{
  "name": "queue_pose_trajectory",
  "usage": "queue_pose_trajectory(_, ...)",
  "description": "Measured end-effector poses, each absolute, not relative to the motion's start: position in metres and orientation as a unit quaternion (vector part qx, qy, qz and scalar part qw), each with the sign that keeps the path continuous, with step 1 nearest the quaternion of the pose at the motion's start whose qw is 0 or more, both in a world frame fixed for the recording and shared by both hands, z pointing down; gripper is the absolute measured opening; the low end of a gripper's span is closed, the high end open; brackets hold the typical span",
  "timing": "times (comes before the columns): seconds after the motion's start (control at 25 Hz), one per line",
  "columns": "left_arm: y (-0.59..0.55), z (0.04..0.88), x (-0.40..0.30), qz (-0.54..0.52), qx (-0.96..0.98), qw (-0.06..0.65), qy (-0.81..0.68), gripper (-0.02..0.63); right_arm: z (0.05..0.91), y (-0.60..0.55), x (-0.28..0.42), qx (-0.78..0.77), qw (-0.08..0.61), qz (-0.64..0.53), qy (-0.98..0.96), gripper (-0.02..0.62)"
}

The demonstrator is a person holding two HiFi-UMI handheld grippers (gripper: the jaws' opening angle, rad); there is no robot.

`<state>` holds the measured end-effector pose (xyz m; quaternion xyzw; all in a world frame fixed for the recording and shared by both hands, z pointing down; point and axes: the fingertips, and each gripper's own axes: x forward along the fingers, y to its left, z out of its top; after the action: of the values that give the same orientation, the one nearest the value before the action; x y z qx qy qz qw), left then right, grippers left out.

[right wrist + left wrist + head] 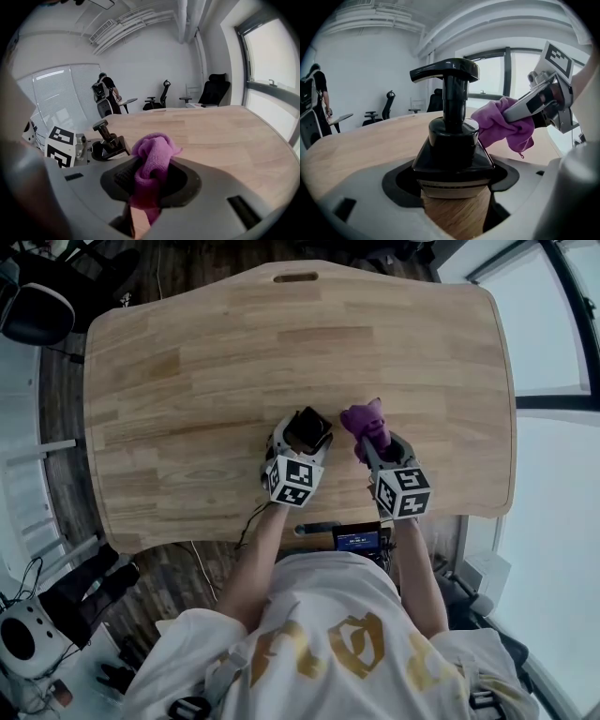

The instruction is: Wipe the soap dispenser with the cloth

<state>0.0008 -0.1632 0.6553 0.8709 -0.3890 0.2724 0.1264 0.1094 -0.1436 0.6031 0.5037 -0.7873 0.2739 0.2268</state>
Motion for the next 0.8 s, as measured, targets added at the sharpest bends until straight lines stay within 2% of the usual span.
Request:
queue_pose_trajectory(0.56, -0.1695, 0.6654, 0.0012, 0.314, 0.862, 0.116, -0.381, 0.344, 0.5995, -0.1493, 0.1167, 0.505, 0.219, 0.271, -0.790, 0.112)
queue_pose_trajectory(0.8, -0.1701, 0.6636, 0.0012, 0.308, 0.865, 0.137, -0.372, 0.344, 0.5963, -0.1460, 0.1171, 0.502, 0.218, 0.267, -0.793, 0.112)
